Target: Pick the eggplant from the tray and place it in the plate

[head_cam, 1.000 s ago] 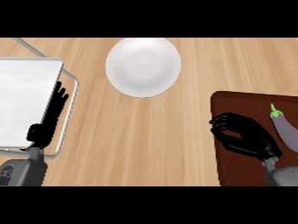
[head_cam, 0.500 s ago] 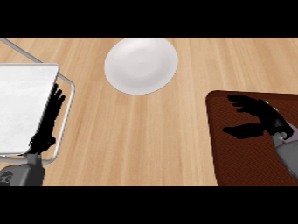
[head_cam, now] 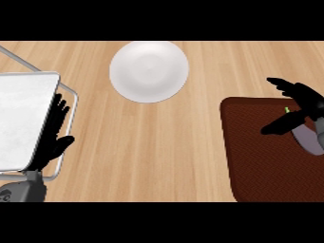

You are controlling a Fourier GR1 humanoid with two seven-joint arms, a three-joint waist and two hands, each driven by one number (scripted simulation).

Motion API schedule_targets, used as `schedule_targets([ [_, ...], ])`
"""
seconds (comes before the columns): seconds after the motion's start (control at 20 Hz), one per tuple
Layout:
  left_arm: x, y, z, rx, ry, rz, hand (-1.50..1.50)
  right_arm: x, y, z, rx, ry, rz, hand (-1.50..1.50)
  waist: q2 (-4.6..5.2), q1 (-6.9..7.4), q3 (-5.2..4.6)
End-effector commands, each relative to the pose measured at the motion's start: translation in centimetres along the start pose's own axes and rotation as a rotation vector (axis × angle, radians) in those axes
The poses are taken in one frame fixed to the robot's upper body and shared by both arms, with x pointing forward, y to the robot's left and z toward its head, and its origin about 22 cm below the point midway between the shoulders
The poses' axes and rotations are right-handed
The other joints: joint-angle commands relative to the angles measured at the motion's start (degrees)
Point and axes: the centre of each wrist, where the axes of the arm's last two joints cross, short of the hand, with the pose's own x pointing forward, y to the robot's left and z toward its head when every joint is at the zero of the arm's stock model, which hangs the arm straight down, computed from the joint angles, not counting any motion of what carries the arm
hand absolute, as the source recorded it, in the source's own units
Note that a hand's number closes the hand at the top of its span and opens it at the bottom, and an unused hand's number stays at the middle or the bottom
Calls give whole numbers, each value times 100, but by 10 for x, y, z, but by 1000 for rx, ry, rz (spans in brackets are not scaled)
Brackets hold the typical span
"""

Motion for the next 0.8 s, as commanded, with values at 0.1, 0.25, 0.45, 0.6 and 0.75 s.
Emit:
schedule_targets([
  [0.1,-4,3,7,-40,53,-151,0,11,-40,1,130,174,264,-150,25,55,58],
  [0.25,0,-3,6,-48,25,-167,0,16,-48,-1,232,248,380,-150,30,102,59],
  [0.45,-4,1,-8,-39,35,-173,0,35,-41,-12,334,311,436,-150,46,20,57],
  [0.6,-20,6,21,-63,47,-168,0,31,-43,-17,369,366,422,-150,25,39,59],
  [0.75,-13,13,16,-32,39,-183,0,37,-54,-19,402,425,482,-150,23,47,58],
])
